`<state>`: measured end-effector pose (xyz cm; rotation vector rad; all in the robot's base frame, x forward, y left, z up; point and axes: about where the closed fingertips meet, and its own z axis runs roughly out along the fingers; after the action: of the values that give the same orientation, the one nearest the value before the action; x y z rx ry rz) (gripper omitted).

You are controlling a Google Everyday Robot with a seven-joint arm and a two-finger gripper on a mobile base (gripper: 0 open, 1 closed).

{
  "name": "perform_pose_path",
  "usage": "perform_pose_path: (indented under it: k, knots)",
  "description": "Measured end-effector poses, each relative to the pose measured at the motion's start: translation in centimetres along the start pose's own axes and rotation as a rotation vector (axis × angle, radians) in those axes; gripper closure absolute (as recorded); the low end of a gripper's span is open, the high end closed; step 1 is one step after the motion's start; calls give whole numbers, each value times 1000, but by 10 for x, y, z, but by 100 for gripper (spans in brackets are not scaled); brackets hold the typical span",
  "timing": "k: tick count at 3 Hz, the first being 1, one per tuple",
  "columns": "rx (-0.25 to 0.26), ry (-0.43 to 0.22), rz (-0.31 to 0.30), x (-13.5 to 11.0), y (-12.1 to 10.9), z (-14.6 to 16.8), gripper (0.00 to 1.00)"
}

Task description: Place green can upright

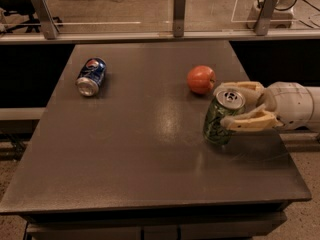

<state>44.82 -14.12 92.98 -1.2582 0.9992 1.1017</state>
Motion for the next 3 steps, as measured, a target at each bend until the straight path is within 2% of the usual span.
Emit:
perform_pose_path:
  k: [1,2,3]
  knots:
    - [35,58,-5,5,10,-20,59]
    - [57,90,15,12,23,-41,35]
    - [19,-9,34,24,34,-45,12]
